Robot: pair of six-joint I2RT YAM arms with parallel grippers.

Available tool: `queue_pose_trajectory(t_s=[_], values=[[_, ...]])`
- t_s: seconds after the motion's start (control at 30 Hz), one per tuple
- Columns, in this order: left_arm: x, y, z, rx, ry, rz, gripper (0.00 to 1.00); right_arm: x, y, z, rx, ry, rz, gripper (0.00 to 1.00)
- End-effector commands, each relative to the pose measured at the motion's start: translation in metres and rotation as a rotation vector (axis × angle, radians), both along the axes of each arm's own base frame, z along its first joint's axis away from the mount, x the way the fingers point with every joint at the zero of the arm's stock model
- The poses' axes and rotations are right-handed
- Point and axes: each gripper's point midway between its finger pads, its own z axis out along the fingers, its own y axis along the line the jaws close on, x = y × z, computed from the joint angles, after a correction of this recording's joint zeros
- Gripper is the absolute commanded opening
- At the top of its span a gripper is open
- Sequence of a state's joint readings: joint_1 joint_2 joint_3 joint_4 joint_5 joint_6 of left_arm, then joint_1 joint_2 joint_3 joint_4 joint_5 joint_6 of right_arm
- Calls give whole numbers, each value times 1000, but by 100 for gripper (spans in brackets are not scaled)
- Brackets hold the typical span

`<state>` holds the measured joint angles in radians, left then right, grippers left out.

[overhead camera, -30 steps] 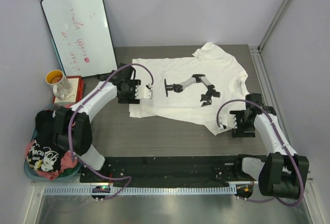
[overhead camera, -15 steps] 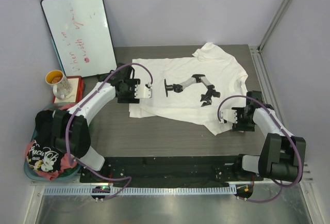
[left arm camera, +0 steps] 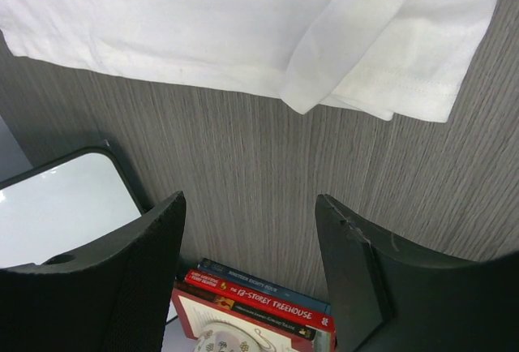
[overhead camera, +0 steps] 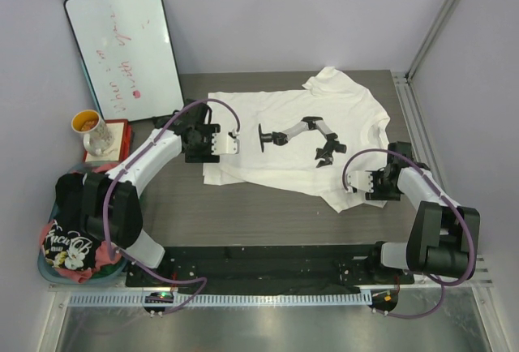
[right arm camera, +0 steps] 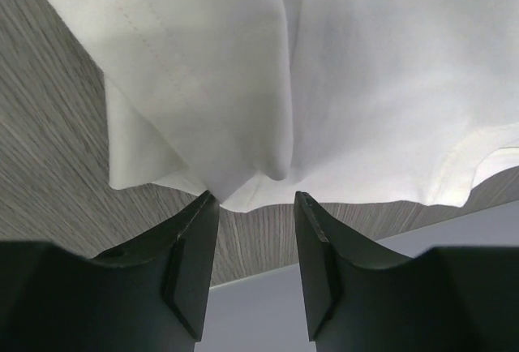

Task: Fold and stack the t-shirts
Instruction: Flatten out the tshirt, then grap the side of the flattened tshirt closest away from the robot with both arms

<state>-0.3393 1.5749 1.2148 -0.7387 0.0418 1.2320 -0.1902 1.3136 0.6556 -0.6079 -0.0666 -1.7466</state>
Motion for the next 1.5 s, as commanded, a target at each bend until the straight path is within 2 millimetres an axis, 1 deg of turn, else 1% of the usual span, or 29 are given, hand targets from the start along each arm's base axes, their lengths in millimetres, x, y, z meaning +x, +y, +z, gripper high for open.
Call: queue_pose_trajectory(t_s=[0.0, 0.07, 0.4, 0.53, 0.73, 0.8, 0.83, 0.9, 0.93, 1.0, 1.03, 1.13, 1.2, 1.23, 1.3, 1.33, 1.37, 1.4, 1.47], values=[[0, 2, 18, -19, -34, 23, 66, 9, 2, 7, 4, -40, 32, 46], [0, 2, 17, -19, -32, 22, 66, 9, 2, 7, 3, -41, 38, 45], [-1, 3, 17, -16, -33, 24, 66, 0, 7, 14, 3, -50, 82, 50], [0, 1, 16, -18, -29, 21, 66, -3, 10, 13, 15, -41, 97, 51], [2, 1, 14, -16, -25, 17, 66, -10, 13, 5, 23, -15, 112, 50], [3, 0, 13, -17, -23, 13, 66, -11, 15, 3, 25, -11, 122, 47], [3, 0, 13, -18, -23, 14, 66, -11, 15, 3, 26, -13, 124, 40], [5, -1, 12, -18, -21, 12, 66, -10, 16, 2, 26, -8, 127, 29], [5, -2, 12, -21, -20, 12, 66, -9, 16, 2, 25, -10, 124, 18], [4, -2, 11, -21, -17, 12, 66, -5, 15, 3, 20, -22, 116, 9], [4, -2, 10, -23, -13, 10, 66, -4, 14, 3, 20, -26, 107, 1], [0, -2, 6, -25, 3, 12, 64, 4, 12, 11, 10, -62, 101, 1], [-5, -1, 1, -17, 21, 9, 60, 13, 12, 21, 5, -96, 104, 1], [-8, 0, -1, -16, 32, 5, 60, 20, 11, 29, 5, -120, 104, 1], [-16, 0, -7, -12, 67, -16, 59, 25, 12, 38, 7, -143, 104, 1], [-21, -4, -9, -32, 90, -38, 59, 29, 12, 44, 9, -157, 103, 1], [-26, -3, -13, -27, 112, -68, 61, 30, 12, 46, 9, -156, 106, 1], [-33, -3, -16, -30, 143, -83, 65, 31, 12, 47, 9, -158, 106, 1], [-41, -6, -21, -40, 179, -137, 67, 33, 12, 48, 1, -159, 113, 1]])
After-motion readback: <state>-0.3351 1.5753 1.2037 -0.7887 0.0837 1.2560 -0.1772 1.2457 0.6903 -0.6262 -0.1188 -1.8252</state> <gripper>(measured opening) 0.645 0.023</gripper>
